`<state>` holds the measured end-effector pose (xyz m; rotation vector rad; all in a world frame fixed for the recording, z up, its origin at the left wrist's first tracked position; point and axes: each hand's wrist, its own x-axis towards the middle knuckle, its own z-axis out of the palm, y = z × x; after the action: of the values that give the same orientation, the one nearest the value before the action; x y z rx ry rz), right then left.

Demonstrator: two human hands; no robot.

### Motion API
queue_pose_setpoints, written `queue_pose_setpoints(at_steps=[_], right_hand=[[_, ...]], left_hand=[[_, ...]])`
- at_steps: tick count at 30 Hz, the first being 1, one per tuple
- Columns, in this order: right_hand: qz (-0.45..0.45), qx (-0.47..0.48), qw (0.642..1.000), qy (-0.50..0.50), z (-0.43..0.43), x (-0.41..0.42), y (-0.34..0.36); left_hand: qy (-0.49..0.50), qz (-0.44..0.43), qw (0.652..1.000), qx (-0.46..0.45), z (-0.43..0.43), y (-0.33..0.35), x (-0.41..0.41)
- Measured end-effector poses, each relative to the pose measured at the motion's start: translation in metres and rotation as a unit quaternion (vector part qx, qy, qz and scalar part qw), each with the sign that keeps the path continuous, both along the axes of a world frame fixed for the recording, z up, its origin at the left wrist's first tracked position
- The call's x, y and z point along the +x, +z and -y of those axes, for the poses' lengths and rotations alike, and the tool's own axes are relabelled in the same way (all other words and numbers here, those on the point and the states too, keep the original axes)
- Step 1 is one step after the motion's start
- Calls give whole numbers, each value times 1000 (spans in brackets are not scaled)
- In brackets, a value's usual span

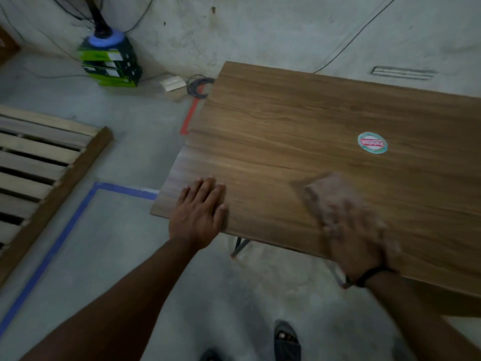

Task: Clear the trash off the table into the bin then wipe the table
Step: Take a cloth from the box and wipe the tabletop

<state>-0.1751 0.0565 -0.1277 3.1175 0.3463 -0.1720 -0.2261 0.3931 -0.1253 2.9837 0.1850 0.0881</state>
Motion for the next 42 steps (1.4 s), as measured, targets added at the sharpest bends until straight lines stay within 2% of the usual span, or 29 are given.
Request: queue_pose_setpoints(at_steps=[4,7,10,13,15,17,20,23,25,28,32,34,38,42], right_hand=[[-59,41,987,-141,-2,43,22],[-74,4,996,-55,-52,58,16],[-95,-11,993,73,-99,76,21],[-102,-21,985,138,-115,104,21],[-118,-15,981,154,-115,134,13],[-113,-8,982,149,-113,166,13],[-118,-26,986,111,-109,197,15],[-140,-14,984,110,-134,182,22],[-138,-22,970,196,-166,146,18],[-138,-21,925,354,-201,62,19],[-149,-8,868,474,-191,24,34],[-128,-4,877,463,-196,55,36],[-106,17,933,343,-232,133,21],[-107,1,938,328,-260,118,21]], left_hand=[[-1,2,1000,-3,-3,-5,0],[-8,-3,1000,-13,-3,-1,0],[-20,74,996,-37,9,13,-9],[-154,133,975,-93,65,13,-28],[-184,105,972,-100,112,3,-38],[-133,76,984,-92,143,-9,-43],[-57,92,991,-80,152,-18,-44],[-52,129,987,-77,154,-22,-43],[-54,165,981,-83,156,-24,-41],[-37,222,969,-100,160,-33,-40],[-20,216,968,-126,162,-36,-39],[-29,200,972,-124,161,-32,-38],[-22,177,978,-105,160,-25,-38],[-34,189,975,-116,160,-30,-38]])
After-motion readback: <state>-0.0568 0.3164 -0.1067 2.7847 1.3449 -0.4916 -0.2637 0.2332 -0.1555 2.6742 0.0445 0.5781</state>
